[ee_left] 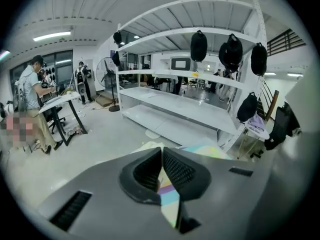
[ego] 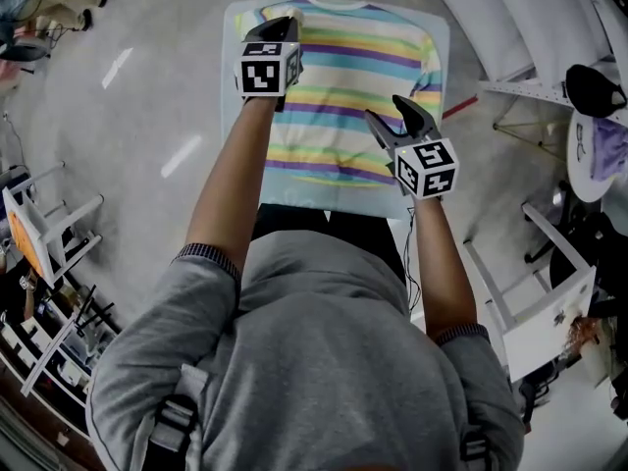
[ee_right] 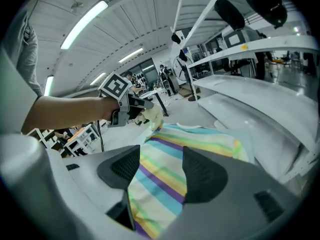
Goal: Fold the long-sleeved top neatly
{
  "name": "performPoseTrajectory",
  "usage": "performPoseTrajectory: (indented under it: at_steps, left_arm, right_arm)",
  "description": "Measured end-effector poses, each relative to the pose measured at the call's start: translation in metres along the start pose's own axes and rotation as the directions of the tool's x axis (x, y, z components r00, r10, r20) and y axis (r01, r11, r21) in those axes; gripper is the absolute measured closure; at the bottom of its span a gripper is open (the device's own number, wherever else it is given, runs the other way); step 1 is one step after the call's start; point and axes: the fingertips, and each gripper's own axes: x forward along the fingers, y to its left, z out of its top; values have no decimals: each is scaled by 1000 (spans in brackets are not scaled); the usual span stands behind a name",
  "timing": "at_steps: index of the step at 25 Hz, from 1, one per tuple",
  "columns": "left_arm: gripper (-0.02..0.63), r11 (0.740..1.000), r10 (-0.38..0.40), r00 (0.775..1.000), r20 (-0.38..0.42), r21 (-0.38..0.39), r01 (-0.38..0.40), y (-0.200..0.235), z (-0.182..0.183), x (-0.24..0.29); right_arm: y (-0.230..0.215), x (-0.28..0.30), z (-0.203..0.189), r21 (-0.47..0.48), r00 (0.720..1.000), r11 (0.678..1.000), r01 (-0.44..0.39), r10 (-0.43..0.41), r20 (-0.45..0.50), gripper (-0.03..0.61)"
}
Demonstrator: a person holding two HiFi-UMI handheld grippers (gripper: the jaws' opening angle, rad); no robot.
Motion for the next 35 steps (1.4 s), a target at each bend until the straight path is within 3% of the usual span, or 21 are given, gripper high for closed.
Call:
performPoseTrajectory:
  at_steps: [9,15,20,35]
  left_arm:
    - [588,986,-139,986,-86,78,146,-70,-21,35]
    - [588,976,-201,971,-131,53,209,-97,-38,62]
    - [588,952,-302,941,-156,-2,305,-117,-37,70]
    - [579,930,-367,898,-242,-63,363,-150,-95,145]
  right_arm:
    - [-24,-7,-21,43,1000,999,20,-20,-8,296]
    - [-38,-9,-38,83,999,996,41,-40,-17,296]
    - [-51,-6,-52,113,998,992,57,-54,-29,296]
    - [-72,1,-92,183,994,978,100,-89,-71,296]
